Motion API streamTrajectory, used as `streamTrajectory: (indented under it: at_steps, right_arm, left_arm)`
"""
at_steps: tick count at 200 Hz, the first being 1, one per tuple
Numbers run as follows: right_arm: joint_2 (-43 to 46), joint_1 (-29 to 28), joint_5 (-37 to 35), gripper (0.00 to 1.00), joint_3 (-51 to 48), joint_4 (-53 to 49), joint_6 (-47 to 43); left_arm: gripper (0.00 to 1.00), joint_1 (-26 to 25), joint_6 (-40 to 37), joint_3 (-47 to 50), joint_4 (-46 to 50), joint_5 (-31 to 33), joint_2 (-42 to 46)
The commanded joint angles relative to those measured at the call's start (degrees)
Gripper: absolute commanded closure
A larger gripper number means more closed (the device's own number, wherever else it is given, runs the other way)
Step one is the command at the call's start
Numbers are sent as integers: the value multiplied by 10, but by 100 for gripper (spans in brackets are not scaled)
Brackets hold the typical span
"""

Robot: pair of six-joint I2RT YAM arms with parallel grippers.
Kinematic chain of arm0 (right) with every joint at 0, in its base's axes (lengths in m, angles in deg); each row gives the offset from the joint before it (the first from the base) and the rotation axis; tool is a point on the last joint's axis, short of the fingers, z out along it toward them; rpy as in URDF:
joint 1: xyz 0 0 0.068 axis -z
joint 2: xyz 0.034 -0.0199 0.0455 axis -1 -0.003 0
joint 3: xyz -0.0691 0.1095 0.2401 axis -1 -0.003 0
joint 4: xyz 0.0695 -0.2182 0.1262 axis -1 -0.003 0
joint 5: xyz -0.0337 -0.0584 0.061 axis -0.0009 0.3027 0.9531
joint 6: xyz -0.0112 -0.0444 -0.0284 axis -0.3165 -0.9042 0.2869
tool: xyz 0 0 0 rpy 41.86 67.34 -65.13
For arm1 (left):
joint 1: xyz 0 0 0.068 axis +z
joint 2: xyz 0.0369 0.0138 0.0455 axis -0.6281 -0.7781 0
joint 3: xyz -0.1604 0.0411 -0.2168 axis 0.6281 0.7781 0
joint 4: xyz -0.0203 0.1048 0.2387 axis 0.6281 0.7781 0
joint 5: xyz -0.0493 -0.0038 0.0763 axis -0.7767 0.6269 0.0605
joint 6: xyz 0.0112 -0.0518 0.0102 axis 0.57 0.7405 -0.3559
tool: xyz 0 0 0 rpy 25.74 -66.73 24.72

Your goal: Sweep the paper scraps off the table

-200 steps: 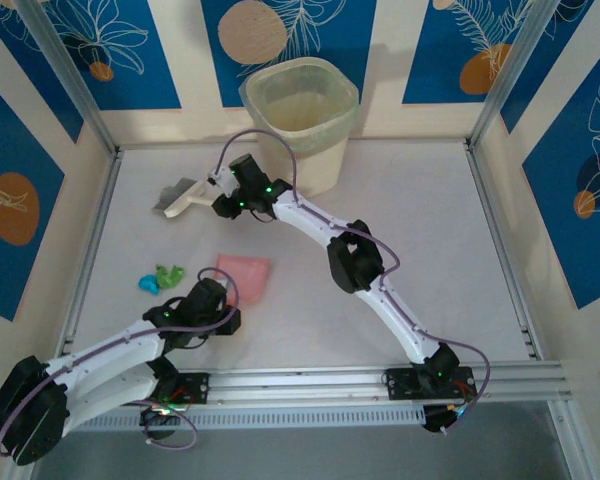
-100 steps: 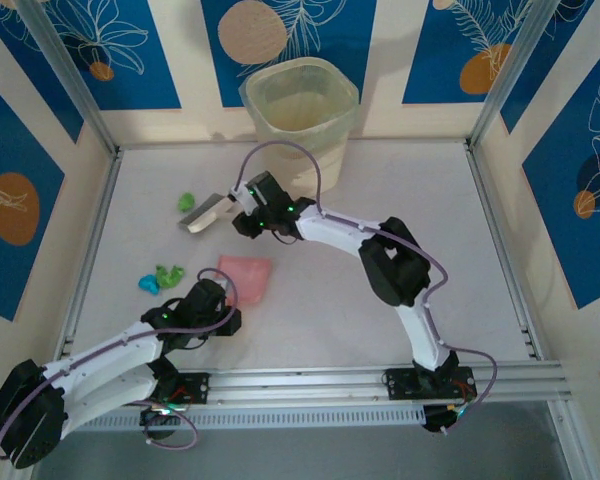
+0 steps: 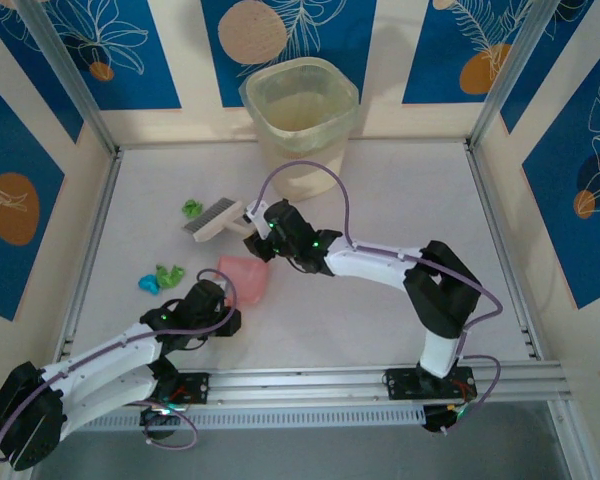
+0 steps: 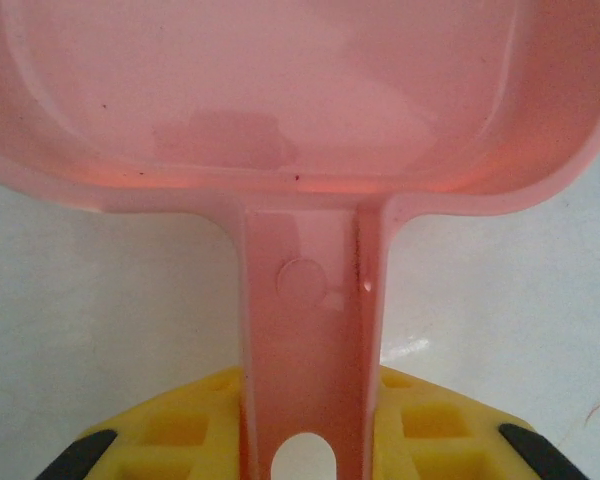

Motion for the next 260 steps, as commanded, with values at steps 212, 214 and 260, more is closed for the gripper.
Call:
streamTrajectory:
  at_steps: [212, 214, 260]
  right_arm:
    - [-245, 16, -54, 100, 332, -190, -16]
    - [-238, 16, -55, 100, 322, -186, -14]
    - [-88, 2, -96, 100, 122, -152, 34]
  left_arm:
    - [100, -4, -8, 6, 3, -14, 0]
    - [100, -4, -8, 7, 3, -14, 0]
    - [100, -3, -13, 0, -8, -34, -32]
